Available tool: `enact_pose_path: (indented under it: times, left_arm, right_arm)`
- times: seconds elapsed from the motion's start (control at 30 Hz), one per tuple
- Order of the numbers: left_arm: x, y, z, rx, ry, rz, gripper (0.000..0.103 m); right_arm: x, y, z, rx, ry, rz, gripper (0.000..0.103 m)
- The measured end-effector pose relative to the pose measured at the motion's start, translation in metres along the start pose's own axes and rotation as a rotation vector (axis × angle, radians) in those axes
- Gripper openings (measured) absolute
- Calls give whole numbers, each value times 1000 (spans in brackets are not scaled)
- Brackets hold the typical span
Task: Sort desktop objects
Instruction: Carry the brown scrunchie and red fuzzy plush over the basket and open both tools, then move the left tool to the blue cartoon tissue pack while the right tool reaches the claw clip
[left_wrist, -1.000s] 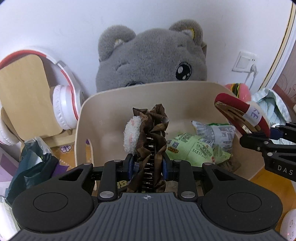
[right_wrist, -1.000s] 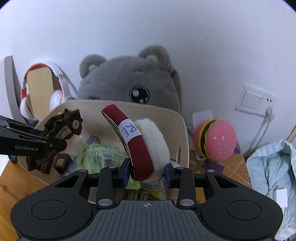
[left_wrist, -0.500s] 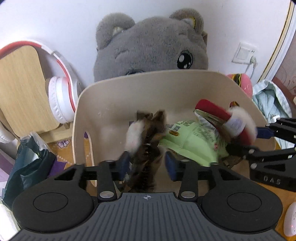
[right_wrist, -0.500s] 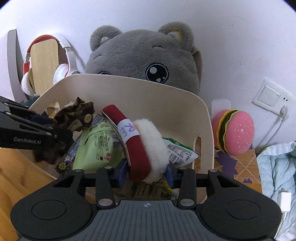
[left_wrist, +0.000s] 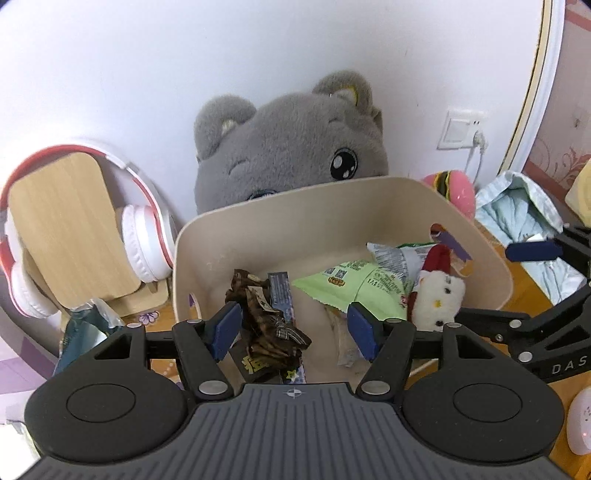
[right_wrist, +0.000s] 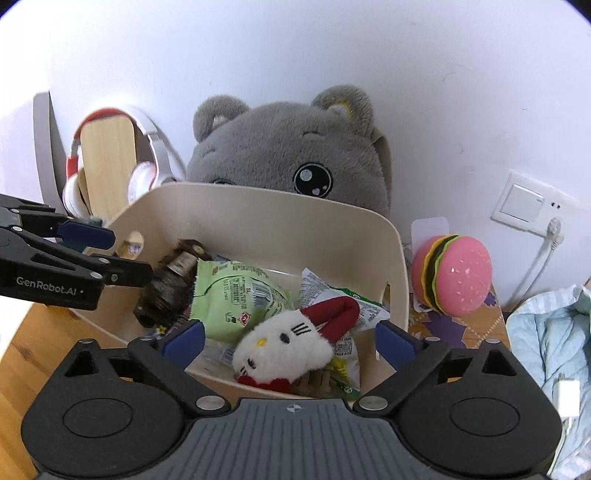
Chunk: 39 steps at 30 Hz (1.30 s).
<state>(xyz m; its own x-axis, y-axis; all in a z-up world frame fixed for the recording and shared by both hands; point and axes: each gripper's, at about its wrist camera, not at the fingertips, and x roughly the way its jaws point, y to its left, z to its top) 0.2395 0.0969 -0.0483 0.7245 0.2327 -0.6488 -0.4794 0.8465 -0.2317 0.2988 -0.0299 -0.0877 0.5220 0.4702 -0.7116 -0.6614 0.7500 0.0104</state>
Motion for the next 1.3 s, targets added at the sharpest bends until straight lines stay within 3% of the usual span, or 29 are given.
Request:
enact_pose_path:
  times: [0.23, 0.43, 0.53, 0.63, 0.97, 1.3]
  left_arm:
    - [-26, -4, -16, 17, -13, -7, 66]
    - [-25, -12, -41, 40, 49, -25, 66]
    - [-24, -19, -53, 58, 44, -12, 75]
    - [-25, -26, -57, 77, 38, -3, 76]
    - [-41, -26, -69, -74, 2, 10, 76]
    - [-15, -24, -103, -125, 133, 38, 76]
  right_arm:
    - [-20, -8, -25, 69, -7, 6, 103]
    - [-12, -7, -56, 99, 72, 3, 103]
    - [-5, -4, -68, 108, 108, 3, 103]
    - [3, 1, -76, 106, 137, 4, 103]
    - [18, 16, -82, 78, 176, 25, 103]
    - [36, 26, -85, 64, 219, 42, 103]
